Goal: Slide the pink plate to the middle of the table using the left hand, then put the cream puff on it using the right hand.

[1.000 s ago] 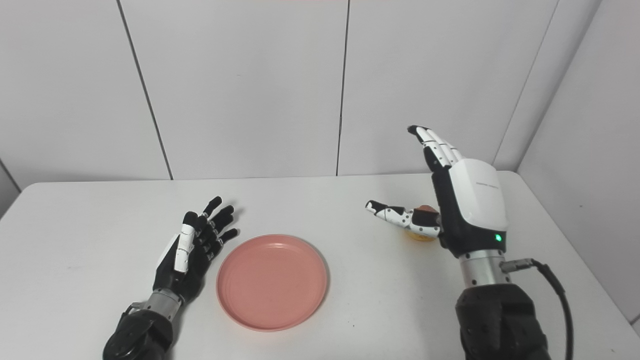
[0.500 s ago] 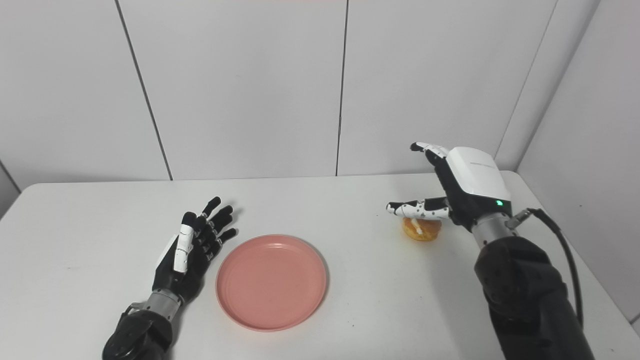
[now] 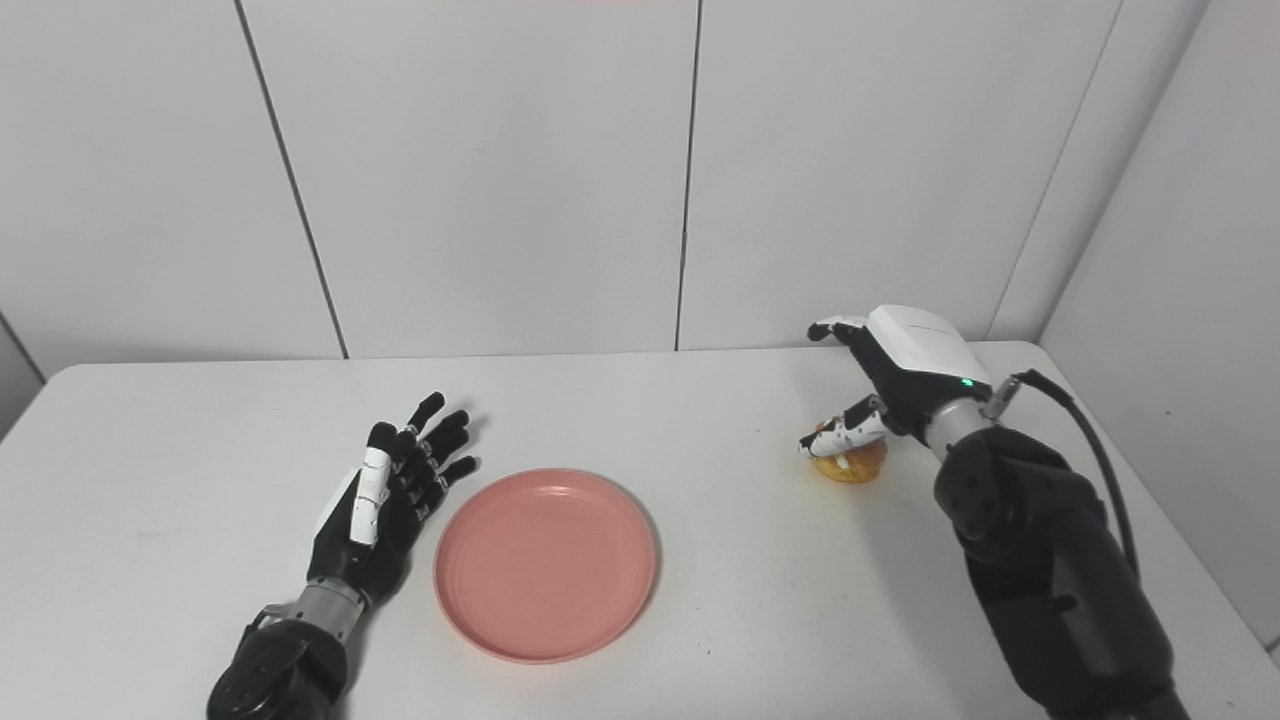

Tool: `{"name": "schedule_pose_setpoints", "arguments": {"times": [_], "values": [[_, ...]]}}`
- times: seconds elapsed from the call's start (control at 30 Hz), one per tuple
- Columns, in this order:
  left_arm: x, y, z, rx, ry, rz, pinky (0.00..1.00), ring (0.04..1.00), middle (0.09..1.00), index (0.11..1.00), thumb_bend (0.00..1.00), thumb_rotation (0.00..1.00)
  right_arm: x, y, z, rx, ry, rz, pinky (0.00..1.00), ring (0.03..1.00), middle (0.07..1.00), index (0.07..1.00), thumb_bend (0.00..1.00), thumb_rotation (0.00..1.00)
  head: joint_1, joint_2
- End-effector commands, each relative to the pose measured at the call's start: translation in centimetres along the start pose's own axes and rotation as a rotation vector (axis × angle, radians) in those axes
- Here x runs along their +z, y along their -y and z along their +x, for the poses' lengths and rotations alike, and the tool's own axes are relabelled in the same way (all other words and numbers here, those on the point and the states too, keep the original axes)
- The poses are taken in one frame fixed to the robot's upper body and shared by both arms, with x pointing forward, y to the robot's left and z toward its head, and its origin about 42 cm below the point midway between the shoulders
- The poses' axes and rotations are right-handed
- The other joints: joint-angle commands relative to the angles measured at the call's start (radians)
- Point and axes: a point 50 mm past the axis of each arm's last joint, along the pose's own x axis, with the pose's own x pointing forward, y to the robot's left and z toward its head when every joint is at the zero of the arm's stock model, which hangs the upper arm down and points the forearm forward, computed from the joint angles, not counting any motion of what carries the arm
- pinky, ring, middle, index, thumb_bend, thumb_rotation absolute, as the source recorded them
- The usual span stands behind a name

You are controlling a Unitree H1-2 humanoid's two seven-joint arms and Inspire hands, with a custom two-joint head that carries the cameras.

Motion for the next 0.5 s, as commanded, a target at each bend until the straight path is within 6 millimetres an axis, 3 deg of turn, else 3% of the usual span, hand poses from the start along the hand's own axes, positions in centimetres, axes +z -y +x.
{"name": "schedule_pose_setpoints", "arguments": {"times": [0.0, 0.1, 0.17, 0.47], "values": [[-1.8, 0.7, -1.0, 0.006, -0.039, -0.025, 0.89, 0.956, 0.925, 0.954, 0.78, 0.93, 0.1, 2.6, 0.5, -0.069, 0.006, -0.021, 0.75, 0.848, 0.889, 0.812, 1.00, 0.18, 0.002, 0.000], [-1.8, 0.8, -1.0, 0.003, -0.042, -0.026, 0.90, 0.955, 0.925, 0.958, 0.79, 0.93, -0.1, 2.3, 0.9, -0.063, 0.002, -0.028, 0.69, 0.833, 0.886, 0.818, 1.00, 0.16, 0.008, -0.001], [-1.8, 0.9, -1.0, 0.003, -0.041, -0.028, 0.90, 0.954, 0.922, 0.957, 0.81, 0.92, -0.2, 2.1, 1.2, -0.059, 0.004, -0.026, 0.60, 0.813, 0.885, 0.821, 1.00, 0.14, 0.010, -0.001], [-2.0, 1.2, -1.1, 0.003, -0.051, -0.016, 0.90, 0.941, 0.908, 0.956, 0.83, 0.92, -1.4, 1.4, 2.4, -0.029, -0.029, -0.051, 0.58, 0.812, 0.889, 0.827, 1.00, 0.14, 0.021, -0.003]]}}
